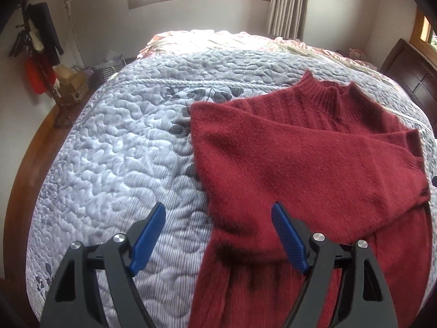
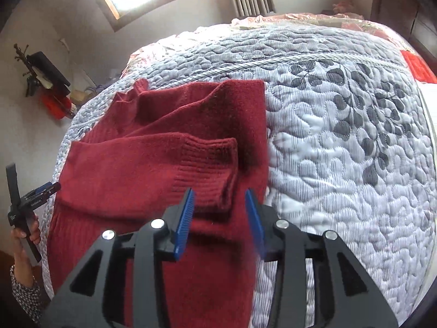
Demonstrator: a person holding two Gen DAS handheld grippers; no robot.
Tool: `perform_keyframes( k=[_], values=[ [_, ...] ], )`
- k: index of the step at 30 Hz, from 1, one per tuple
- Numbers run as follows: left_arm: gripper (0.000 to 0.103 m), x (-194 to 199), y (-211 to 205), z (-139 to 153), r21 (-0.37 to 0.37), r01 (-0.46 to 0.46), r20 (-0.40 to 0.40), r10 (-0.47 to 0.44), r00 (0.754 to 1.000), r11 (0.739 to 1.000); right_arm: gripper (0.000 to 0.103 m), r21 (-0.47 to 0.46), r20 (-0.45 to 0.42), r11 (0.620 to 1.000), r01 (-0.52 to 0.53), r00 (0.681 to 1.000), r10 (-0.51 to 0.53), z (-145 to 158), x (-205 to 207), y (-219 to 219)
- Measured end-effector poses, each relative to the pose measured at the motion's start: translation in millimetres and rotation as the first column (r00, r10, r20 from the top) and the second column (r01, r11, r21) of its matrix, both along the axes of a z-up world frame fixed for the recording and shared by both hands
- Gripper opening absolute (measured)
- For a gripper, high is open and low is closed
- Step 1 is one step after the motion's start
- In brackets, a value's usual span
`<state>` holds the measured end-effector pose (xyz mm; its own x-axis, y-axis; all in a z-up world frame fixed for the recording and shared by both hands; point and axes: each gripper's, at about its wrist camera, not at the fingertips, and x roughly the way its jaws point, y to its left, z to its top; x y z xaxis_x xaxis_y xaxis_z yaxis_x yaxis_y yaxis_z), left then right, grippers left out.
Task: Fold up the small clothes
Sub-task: 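Move both tools to the ribbed hem of the sweater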
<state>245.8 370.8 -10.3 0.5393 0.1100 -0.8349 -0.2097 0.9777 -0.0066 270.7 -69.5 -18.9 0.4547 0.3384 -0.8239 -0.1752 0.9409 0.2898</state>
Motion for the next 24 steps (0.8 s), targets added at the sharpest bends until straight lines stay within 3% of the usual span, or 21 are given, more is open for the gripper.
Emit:
perform_keyframes(
  k=[5,14,24],
  values=[
    [0.085,-73,-7,7,0.01,0.056,-0.011,-0.056,0.998,0.998,0.04,-0.043,-0.001,0.997,-0.069,0.998,0.069,6,-65,3],
    [0.085,-194,-2,-23,-0.026,0.054,-0.088,-0.056,0.995,0.998,0.047,-0.082,-0.052,0.985,-0.153,0.987,0.149,-7,-192,3],
    [0.087,-259,-21,-46,-0.061,0.076,-0.132,-0.084,0.988,0.995,0.054,-0.058,-0.15,0.992,-0.116,0.983,0.106,-43,-294,-13]
  ],
)
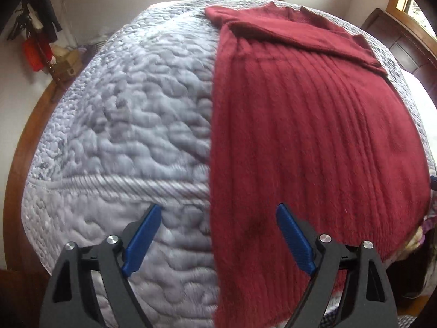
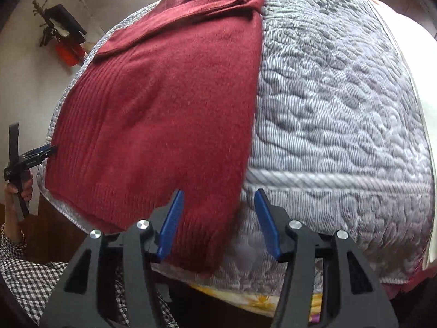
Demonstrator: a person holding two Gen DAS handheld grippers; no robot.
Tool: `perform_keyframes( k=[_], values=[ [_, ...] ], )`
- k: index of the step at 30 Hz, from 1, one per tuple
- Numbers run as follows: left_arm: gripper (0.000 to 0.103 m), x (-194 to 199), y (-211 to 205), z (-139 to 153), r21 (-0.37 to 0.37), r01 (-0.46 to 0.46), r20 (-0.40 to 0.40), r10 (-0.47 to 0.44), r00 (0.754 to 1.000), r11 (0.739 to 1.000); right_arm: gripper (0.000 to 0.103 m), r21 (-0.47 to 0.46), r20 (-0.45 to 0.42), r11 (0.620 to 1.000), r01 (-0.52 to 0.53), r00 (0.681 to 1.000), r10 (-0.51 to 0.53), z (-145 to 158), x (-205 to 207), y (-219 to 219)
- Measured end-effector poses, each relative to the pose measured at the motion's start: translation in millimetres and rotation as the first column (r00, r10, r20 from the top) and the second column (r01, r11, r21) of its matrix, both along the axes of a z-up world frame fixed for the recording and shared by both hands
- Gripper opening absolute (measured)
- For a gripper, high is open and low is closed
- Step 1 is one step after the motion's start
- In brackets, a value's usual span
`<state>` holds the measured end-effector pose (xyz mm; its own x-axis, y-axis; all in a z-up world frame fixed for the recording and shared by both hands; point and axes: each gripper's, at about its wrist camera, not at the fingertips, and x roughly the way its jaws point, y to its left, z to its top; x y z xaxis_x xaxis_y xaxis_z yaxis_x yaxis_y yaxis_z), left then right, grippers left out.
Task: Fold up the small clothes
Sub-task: 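Move both tools to the ribbed hem of the sweater, then grasp the hem with the left tool while the right tool grasps it too, lift toward collar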
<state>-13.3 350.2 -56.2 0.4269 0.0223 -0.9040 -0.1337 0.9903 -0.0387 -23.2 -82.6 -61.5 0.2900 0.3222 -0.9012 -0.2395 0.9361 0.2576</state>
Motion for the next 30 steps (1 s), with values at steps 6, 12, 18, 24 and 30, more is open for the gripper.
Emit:
perform_keyframes(
  k=[6,12,18,24,30],
  values=[
    [0.088,-19,-20,-11,-0.022,0.028,-0.014,-0.029,0.999,0.999,0.054,0.023,-0.025,1.0,0.002,1.0,-0.001,-11,-20,0],
    [0.088,-28,-37,-19,-0.05,0.051,-0.021,-0.052,0.998,0.997,0.056,0.043,-0.038,0.999,-0.013,0.999,0.014,-24,-29,8],
    [0.08,-27,-44,-24,-0.055,0.047,-0.023,-0.048,0.999,0.997,0.054,0.085,-0.048,0.995,-0.051,0.997,0.055,-32,-32,20],
    [0.061,-29,-47,-25,-0.023,0.041,-0.025,-0.041,0.999,0.999,0.044,0.077,-0.037,0.995,-0.063,0.997,0.066,-36,-33,25],
    [0.033,-31,-44,-20,-0.045,0.043,-0.019,-0.044,0.999,0.998,0.025,0.066,-0.007,0.994,-0.086,0.996,0.086,-29,-37,23]
  ],
)
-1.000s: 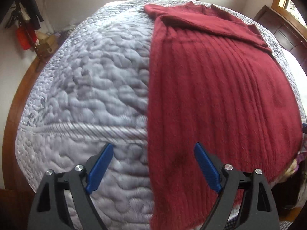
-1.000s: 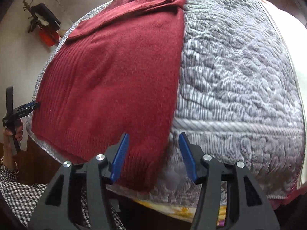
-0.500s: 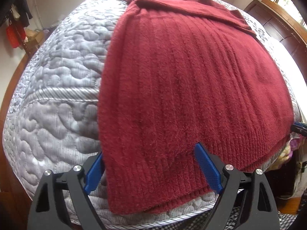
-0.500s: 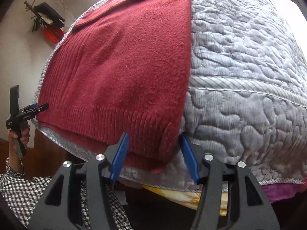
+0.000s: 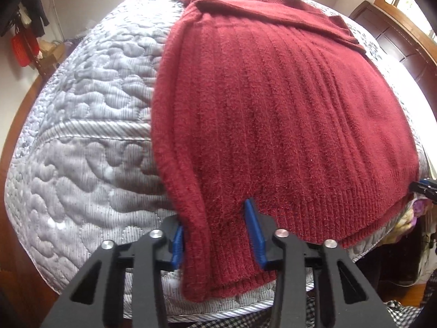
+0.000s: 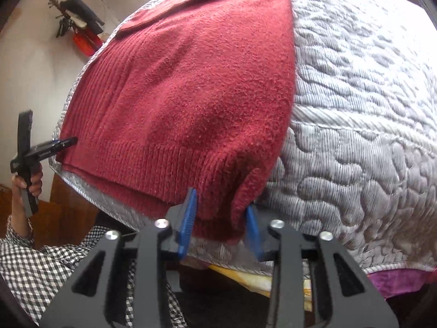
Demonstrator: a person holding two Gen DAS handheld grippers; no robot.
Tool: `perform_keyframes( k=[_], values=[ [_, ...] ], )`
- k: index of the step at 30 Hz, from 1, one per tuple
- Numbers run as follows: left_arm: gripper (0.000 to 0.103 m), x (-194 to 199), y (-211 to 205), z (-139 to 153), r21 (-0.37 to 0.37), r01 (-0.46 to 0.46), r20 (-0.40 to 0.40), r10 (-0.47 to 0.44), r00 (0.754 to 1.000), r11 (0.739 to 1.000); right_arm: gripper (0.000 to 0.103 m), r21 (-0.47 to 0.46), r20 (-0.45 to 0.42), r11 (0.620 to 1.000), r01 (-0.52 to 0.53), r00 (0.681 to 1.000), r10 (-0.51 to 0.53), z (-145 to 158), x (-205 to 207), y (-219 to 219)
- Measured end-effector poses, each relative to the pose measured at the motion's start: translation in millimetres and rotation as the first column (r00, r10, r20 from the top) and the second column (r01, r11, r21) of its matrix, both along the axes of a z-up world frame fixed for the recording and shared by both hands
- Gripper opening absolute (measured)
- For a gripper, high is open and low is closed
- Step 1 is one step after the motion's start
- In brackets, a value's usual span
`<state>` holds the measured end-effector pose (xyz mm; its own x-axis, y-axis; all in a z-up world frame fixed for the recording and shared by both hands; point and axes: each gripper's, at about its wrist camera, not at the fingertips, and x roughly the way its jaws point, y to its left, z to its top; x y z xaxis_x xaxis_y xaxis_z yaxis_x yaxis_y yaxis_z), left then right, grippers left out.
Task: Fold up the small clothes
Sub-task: 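Grasp the hem with the left tool while the right tool grasps it too, lift toward collar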
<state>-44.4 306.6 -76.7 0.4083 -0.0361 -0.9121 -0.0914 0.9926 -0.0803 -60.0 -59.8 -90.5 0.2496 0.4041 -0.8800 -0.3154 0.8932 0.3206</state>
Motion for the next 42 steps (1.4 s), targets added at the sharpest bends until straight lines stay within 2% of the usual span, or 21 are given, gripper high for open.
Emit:
perform_keyframes(
  k=[3,4,13,20,25,31,35,39,42],
  values=[
    [0.015,-2,4,3,-0.017,-0.008,0.012,0.008,1.0,1.0,0.014,0.007,0.019,1.0,-0.016,1.0,0.016,7,-1,1],
    [0.013,-3,6,5,-0.036,-0.009,0.016,0.009,1.0,0.999,0.014,0.012,0.026,1.0,-0.019,0.999,0.019,9,-1,1],
    [0.01,-2,31,49,-0.235,0.002,0.104,0.023,0.994,0.972,0.012,0.166,0.093,0.986,-0.016,0.996,0.001,52,6,-15],
    [0.01,28,39,91,-0.216,0.022,0.211,0.025,0.977,0.976,0.012,0.171,0.15,0.985,0.006,0.988,-0.032,85,40,-26],
    [0.01,68,47,99,-0.24,-0.003,0.227,0.059,0.972,0.971,0.012,0.177,0.141,0.984,0.021,0.989,-0.047,94,81,-26],
    [0.01,117,56,94,-0.275,-0.045,0.219,0.109,0.97,0.96,0.012,0.202,0.087,0.977,0.067,0.993,-0.086,88,139,-28],
    [0.01,152,67,87,-0.288,-0.093,0.204,0.156,0.966,0.953,0.012,0.214,0.025,0.97,0.118,0.992,-0.126,72,183,-31],
    [0.01,185,80,73,-0.332,-0.131,0.162,0.193,0.968,0.934,0.012,0.262,-0.05,0.951,0.164,0.986,-0.156,51,228,-35],
    [0.01,203,83,62,-0.328,-0.151,0.14,0.206,0.969,0.932,0.013,0.272,-0.096,0.943,0.192,0.98,-0.172,36,254,-35]
  ],
)
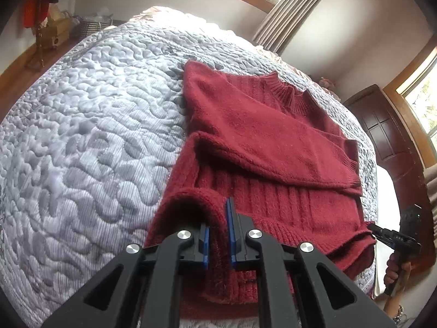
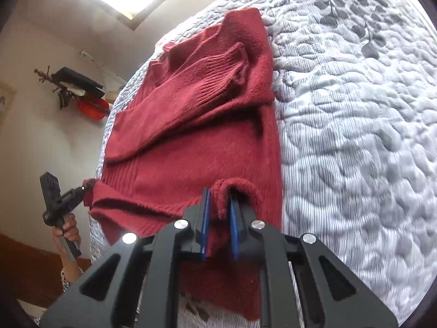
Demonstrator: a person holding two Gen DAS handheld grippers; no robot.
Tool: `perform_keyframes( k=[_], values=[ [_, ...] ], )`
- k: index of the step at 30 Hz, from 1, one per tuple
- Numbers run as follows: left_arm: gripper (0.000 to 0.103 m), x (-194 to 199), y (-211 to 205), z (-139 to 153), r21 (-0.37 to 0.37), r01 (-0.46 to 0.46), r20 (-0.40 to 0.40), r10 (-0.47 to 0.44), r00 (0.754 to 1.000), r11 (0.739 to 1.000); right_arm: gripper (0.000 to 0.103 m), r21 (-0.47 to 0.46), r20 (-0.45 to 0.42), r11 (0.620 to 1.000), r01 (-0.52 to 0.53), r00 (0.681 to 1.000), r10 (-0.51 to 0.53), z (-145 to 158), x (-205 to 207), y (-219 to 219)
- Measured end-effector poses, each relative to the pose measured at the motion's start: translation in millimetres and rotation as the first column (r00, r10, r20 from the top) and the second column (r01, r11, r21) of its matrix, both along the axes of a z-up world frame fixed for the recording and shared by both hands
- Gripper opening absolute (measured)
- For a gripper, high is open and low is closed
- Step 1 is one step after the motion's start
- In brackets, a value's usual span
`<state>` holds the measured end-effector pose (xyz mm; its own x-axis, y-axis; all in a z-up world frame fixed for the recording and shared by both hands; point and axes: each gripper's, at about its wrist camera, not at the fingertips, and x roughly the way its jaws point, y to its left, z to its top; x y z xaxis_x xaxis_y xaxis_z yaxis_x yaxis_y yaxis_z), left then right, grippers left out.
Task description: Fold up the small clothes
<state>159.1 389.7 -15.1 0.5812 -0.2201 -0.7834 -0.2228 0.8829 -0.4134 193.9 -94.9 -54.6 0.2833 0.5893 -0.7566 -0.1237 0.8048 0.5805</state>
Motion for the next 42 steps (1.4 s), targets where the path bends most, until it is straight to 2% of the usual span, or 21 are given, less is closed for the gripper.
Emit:
perform_keyframes(
  k=[4,7,9,10,11,12,13,15,19,24,27,34,36,38,42],
  values=[
    [0.015,16,10,-21,-0.064,-0.022,-0.055,0.018,0.998,0.998,0.015,0.018,-0.055,1.0,0.01,0.998,-0.009,-17,20,1],
    [0.019,18,18,-26,-0.139,-0.024,-0.065,0.015,0.998,0.99,0.024,0.064,-0.071,0.998,0.014,0.997,-0.009,-17,23,-6],
    [0.022,13,22,-20,-0.165,-0.018,-0.048,0.01,0.999,0.986,0.043,0.064,-0.042,0.998,0.017,0.999,-0.015,-9,19,-15],
    [0.03,9,25,-15,-0.164,-0.022,-0.037,0.016,0.999,0.986,0.044,0.059,-0.024,0.998,0.027,0.999,-0.025,-4,18,-20],
    [0.039,3,28,-8,-0.134,-0.043,-0.016,0.041,0.999,0.99,0.05,0.019,-0.001,0.999,0.04,0.999,-0.04,3,14,-26],
    [0.056,-3,32,1,-0.098,-0.065,0.011,0.067,0.998,0.993,0.051,-0.022,0.022,0.999,0.049,0.999,-0.049,9,11,-30],
    [0.059,-7,35,8,-0.065,-0.085,0.034,0.087,0.996,0.994,0.051,-0.054,0.045,0.997,0.05,0.998,-0.048,15,8,-32],
    [0.059,-17,39,23,0.023,-0.112,0.083,0.11,0.991,0.993,0.051,-0.072,0.071,0.997,0.03,0.997,-0.025,24,3,-36],
    [0.066,-19,30,39,0.128,-0.057,0.123,0.041,0.992,0.99,0.055,-0.148,0.124,0.989,-0.02,0.992,0.038,37,-1,-27],
    [0.067,0,2,35,0.252,0.061,0.09,-0.086,0.992,0.966,0.063,-0.2,0.137,0.974,-0.11,0.981,0.139,34,10,2],
    [0.07,14,-11,26,0.269,0.132,0.061,-0.153,0.986,0.954,0.069,-0.238,0.12,0.958,-0.159,0.974,0.191,27,19,21],
    [0.07,41,-28,3,0.316,0.215,-0.008,-0.224,0.975,0.924,0.07,-0.366,0.088,0.9,-0.239,0.953,0.289,8,28,47],
    [0.07,45,-32,0,0.321,0.232,-0.017,-0.239,0.971,0.918,0.067,-0.382,0.092,0.886,-0.261,0.944,0.317,5,26,51],
    [0.068,47,-38,-4,0.329,0.249,-0.026,-0.255,0.967,0.911,0.058,-0.404,0.101,0.87,-0.284,0.931,0.35,3,23,56],
    [0.053,48,-49,-14,0.355,0.277,-0.051,-0.278,0.959,0.893,0.054,-0.433,0.09,0.844,-0.317,0.916,0.391,-2,19,62]
  ],
)
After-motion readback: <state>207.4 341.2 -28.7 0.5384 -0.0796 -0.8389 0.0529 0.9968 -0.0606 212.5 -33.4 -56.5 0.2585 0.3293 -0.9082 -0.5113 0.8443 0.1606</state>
